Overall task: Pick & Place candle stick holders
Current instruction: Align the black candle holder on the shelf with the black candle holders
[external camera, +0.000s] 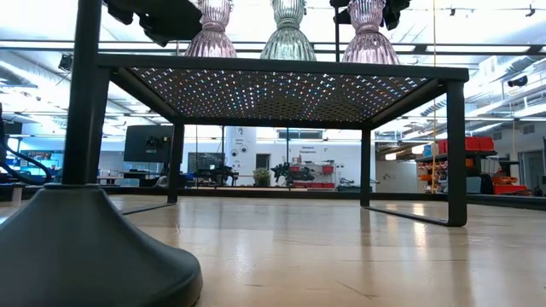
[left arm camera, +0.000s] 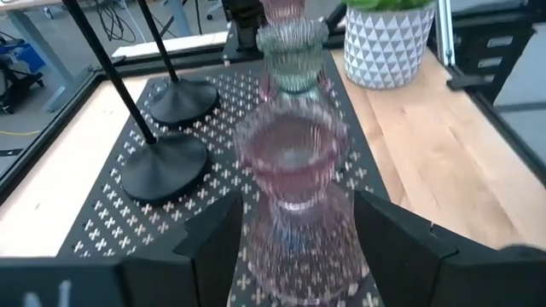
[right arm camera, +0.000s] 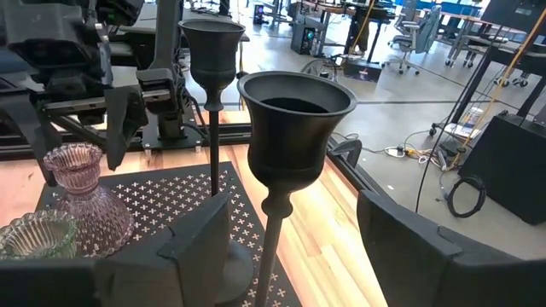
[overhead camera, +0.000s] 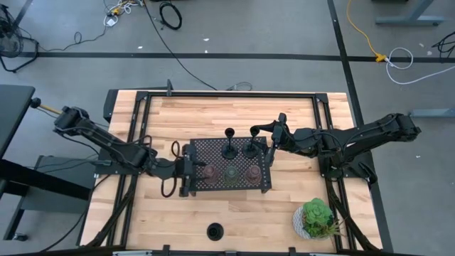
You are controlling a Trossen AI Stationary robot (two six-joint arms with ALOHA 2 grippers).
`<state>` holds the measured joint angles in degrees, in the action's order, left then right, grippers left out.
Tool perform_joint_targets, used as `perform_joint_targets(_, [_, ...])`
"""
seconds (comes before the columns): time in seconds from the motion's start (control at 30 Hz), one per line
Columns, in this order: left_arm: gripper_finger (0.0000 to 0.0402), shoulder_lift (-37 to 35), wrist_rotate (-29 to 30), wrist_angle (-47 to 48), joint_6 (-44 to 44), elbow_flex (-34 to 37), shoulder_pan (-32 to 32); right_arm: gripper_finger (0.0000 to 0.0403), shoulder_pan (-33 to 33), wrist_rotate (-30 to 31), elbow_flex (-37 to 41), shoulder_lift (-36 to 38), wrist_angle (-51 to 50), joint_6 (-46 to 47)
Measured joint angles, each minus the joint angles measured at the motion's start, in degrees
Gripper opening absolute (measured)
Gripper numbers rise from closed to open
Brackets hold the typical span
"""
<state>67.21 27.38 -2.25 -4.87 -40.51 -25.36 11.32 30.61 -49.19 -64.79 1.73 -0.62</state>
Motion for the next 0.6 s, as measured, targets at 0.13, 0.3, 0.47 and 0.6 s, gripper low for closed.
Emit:
perform_joint_targets(0.13, [0.0229, -1.8, -0.1, 3.1, -0.4, 0.0, -0.1, 0.0255, 0.0, 0.0, 0.0, 0.0, 0.0, -0.1])
perform_joint_targets(0.3, [0.0228, -6.7, -0.3, 6.4, -2.3, 0.0, -1.8, 0.0255, 0.0, 0.0, 0.0, 0.0, 0.0, -0.3])
perform_joint_targets(0.47, [0.0229, -10.7, -2.5, 9.2, -7.0, 0.0, -4.9, 0.0255, 0.0, 0.0, 0.0, 0.0, -0.1, -0.4])
perform_joint_targets(0.6, [0.0229, -11.6, -6.7, 10.4, -10.1, 0.0, -7.8, 0.0255, 0.0, 0.0, 0.0, 0.0, -0.1, -0.4])
